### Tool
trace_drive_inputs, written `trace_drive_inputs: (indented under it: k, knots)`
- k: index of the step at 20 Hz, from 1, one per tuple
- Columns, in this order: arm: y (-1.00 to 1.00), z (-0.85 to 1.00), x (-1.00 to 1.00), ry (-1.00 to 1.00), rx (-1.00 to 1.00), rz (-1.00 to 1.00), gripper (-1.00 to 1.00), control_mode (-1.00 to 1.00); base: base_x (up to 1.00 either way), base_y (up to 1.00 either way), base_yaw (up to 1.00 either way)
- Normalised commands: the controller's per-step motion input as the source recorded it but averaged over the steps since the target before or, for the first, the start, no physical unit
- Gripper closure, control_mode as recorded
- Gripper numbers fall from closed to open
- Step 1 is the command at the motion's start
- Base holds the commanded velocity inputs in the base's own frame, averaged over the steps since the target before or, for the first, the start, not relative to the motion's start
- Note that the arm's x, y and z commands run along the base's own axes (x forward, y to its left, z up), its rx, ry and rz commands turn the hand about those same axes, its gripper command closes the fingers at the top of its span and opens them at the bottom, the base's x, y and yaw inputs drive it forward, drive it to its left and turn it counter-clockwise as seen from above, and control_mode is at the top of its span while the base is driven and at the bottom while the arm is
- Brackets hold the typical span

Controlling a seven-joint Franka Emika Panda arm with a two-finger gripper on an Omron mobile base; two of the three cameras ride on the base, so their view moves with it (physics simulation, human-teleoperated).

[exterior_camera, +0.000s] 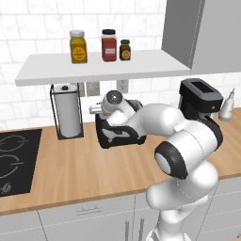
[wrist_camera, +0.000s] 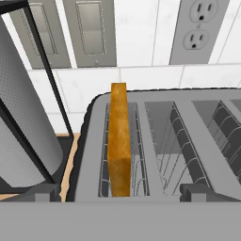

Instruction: Start the toaster. Once the lever pops up, take the bread to the plate on the dining counter.

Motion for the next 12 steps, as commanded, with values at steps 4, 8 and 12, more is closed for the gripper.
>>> trace_drive_inputs:
  k: [4,8,12]
  knots:
    - [0.0,0.0,0.0,0.0,0.0,0.0,-1.0,-1.0,0.0,0.0,0.0]
    - [0.0,0.0,0.0,0.0,0.0,0.0,-1.0,-1.0,0.0,0.0,0.0]
    - [0.0,0.0,0.0,0.0,0.0,0.0,-1.0,-1.0,0.0,0.0,0.0]
